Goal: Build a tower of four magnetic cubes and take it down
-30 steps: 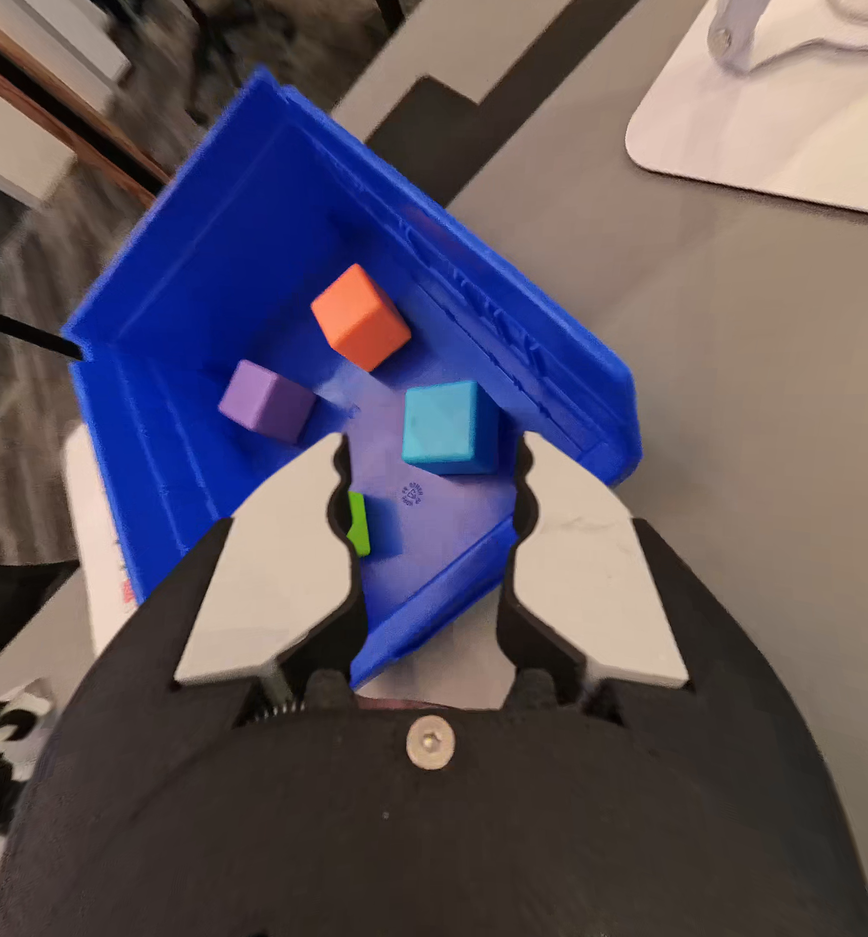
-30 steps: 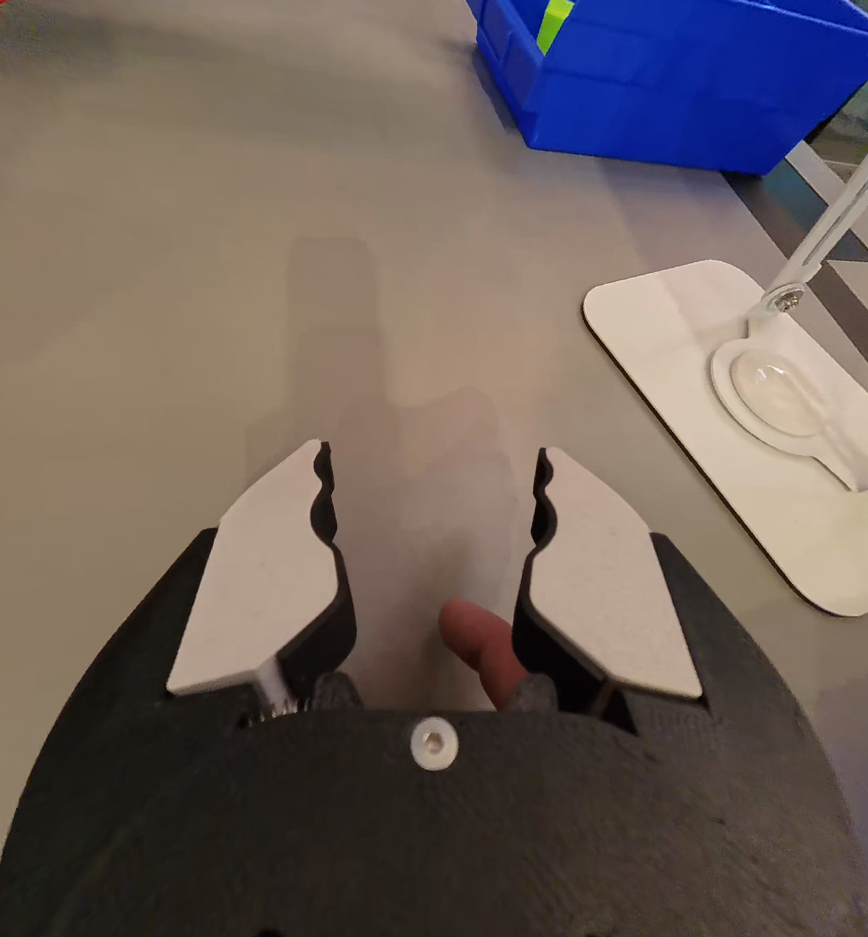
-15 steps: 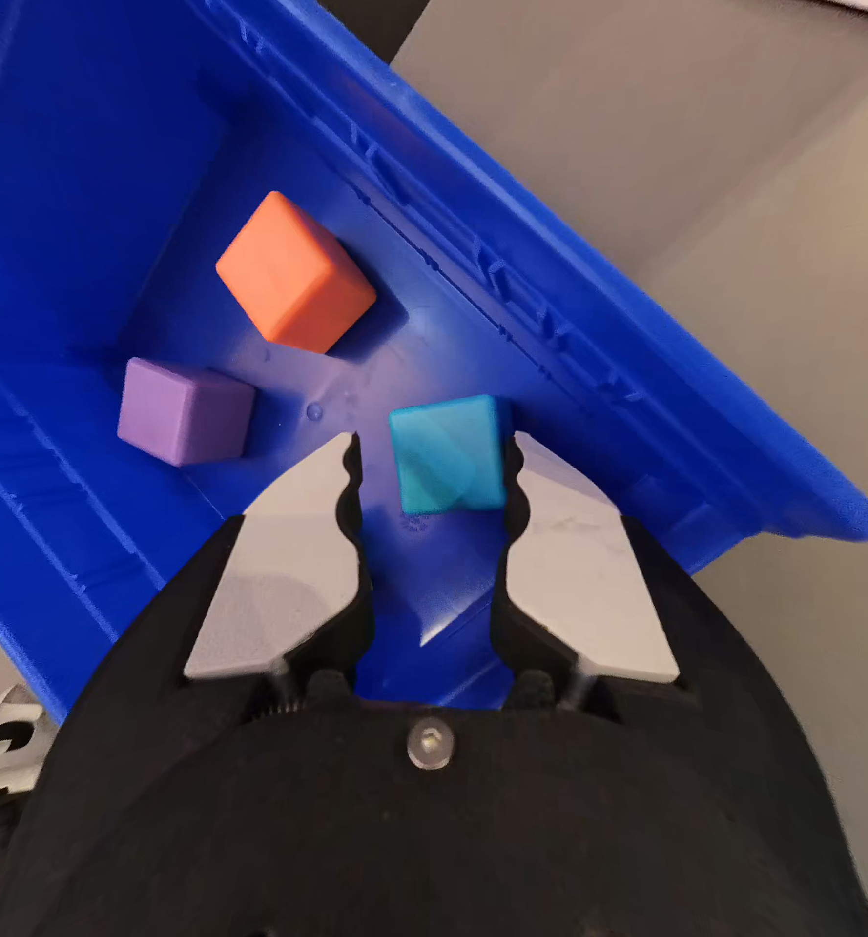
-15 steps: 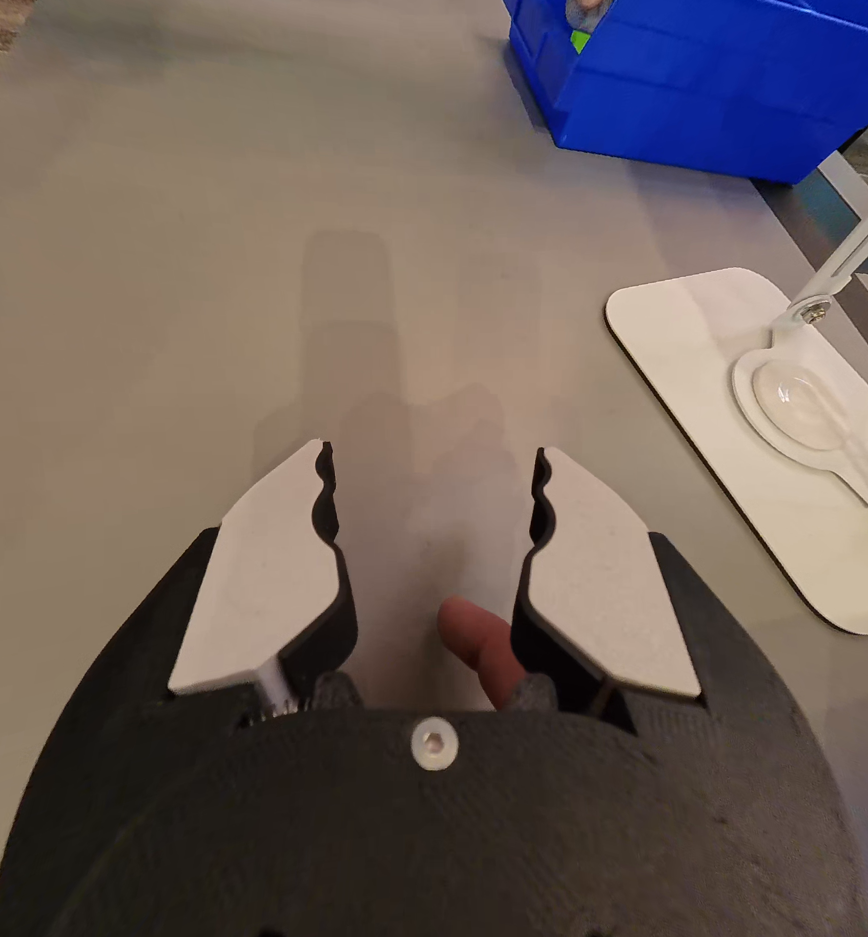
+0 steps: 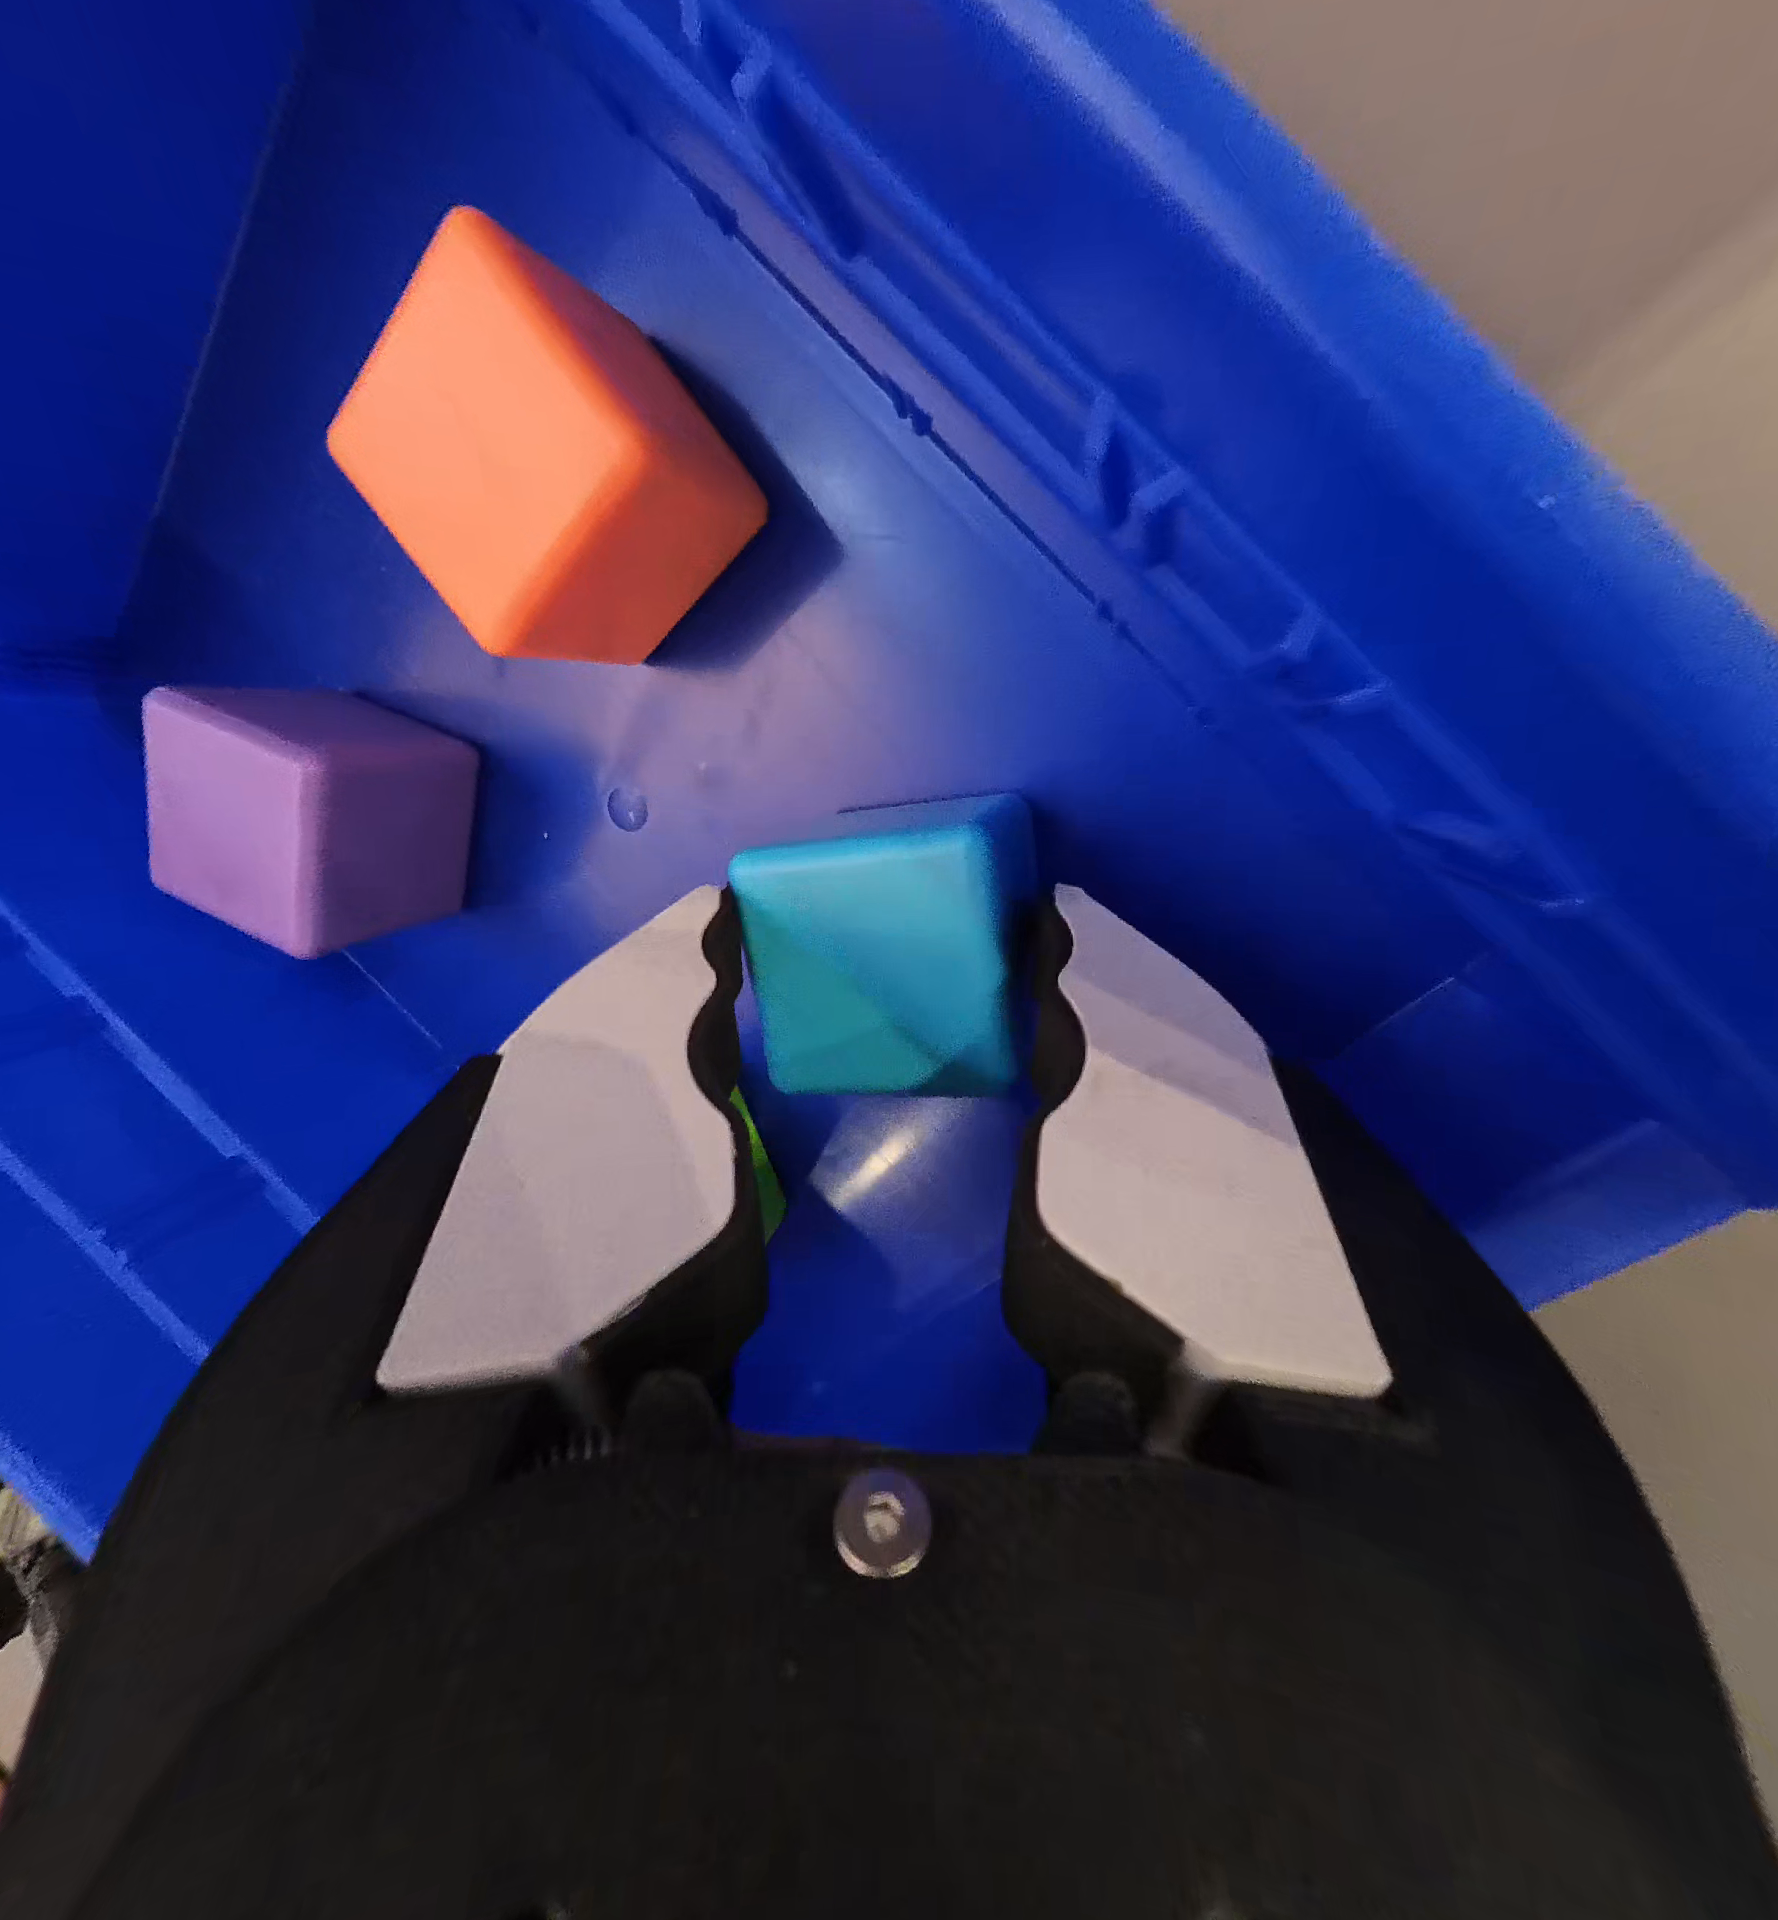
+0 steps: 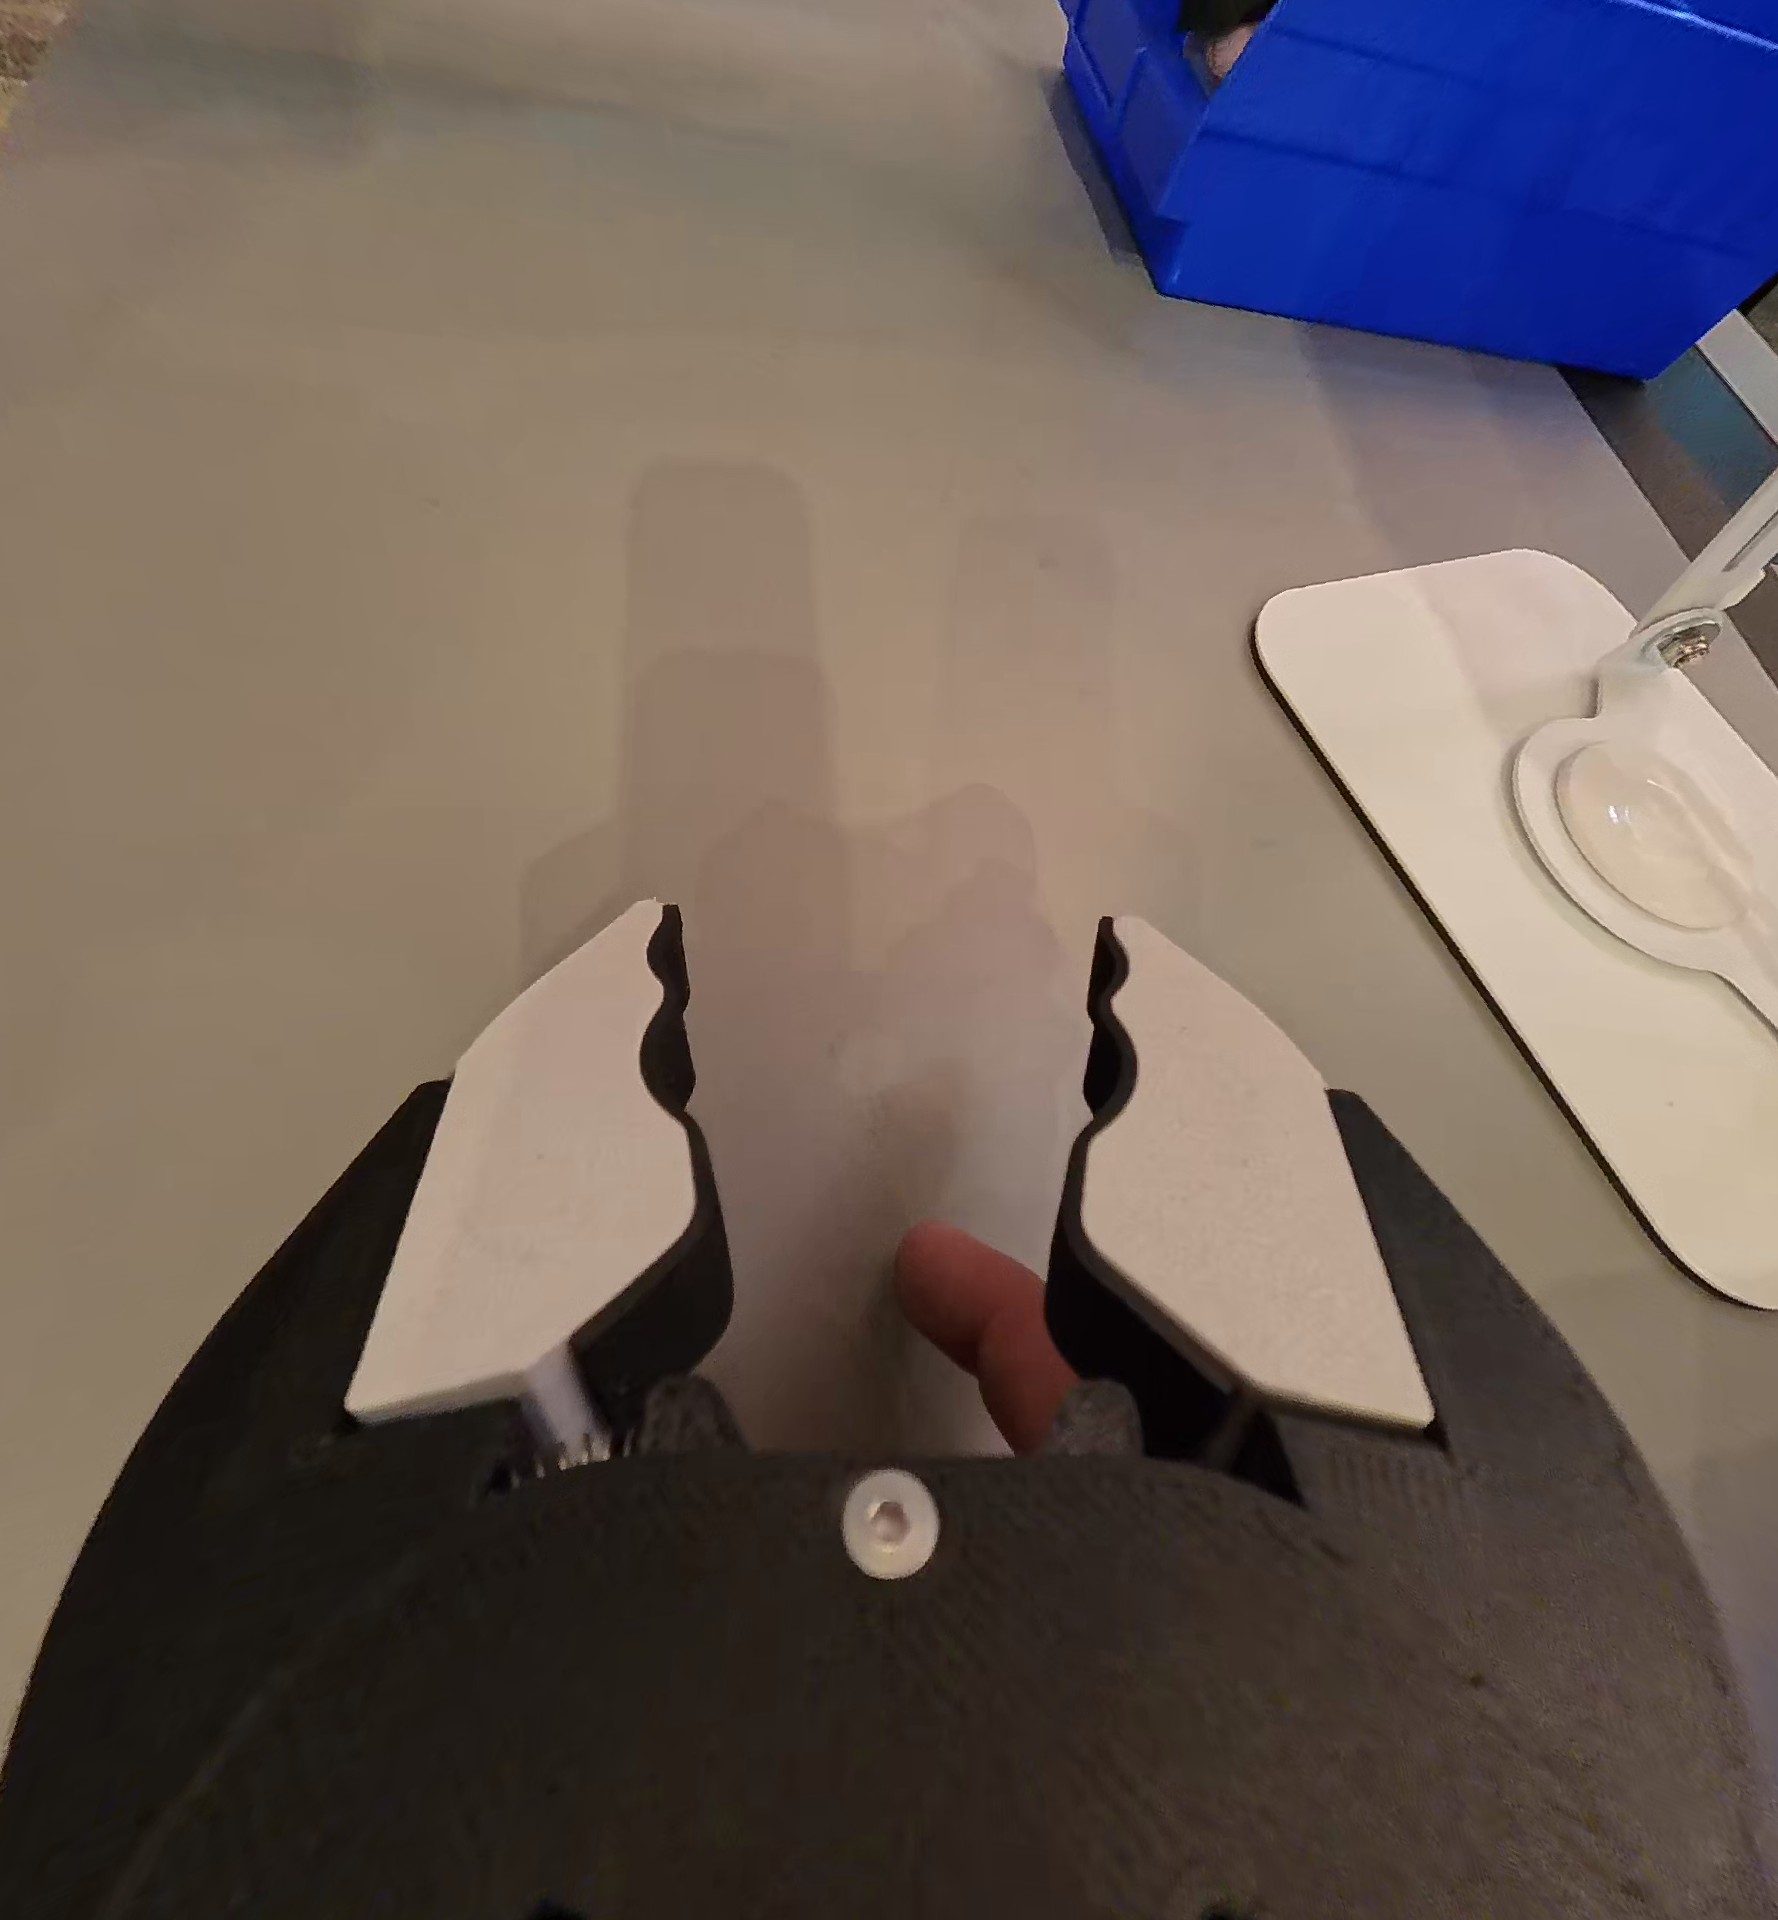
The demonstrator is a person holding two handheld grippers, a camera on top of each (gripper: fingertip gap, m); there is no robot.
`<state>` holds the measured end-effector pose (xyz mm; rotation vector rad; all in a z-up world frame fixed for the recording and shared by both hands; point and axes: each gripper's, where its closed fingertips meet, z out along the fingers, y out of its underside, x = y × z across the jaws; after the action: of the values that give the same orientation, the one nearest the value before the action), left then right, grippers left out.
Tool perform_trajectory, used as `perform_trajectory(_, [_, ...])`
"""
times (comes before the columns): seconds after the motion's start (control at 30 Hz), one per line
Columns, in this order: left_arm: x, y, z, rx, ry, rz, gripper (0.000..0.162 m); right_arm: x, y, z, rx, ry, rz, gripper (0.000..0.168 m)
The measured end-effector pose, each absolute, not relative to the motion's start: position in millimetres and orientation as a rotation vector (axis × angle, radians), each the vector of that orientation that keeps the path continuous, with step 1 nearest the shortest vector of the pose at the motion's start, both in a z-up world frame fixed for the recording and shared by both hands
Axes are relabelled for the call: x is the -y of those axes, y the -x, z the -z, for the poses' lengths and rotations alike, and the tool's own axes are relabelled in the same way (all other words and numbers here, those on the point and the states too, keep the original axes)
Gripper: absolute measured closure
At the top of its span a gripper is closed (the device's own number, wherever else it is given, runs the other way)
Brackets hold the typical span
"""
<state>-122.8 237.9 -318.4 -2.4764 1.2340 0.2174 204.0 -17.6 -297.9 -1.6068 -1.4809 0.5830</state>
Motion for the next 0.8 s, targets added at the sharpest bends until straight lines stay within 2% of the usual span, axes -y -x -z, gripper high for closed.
perform_trajectory(0.4, [-243.9, 125.7, 314.2, -1.249, 2.437, -0.276, 0.110, 18.8, -204.1, 298.4, 1.490, 1.604, -0.584, 0.094])
perform_trajectory(0.8, [-198.7, 106.6, 213.0, -1.211, 2.249, -0.160, 0.110, 19.2, -204.5, 297.0, 1.484, 1.598, -0.597, 0.095])
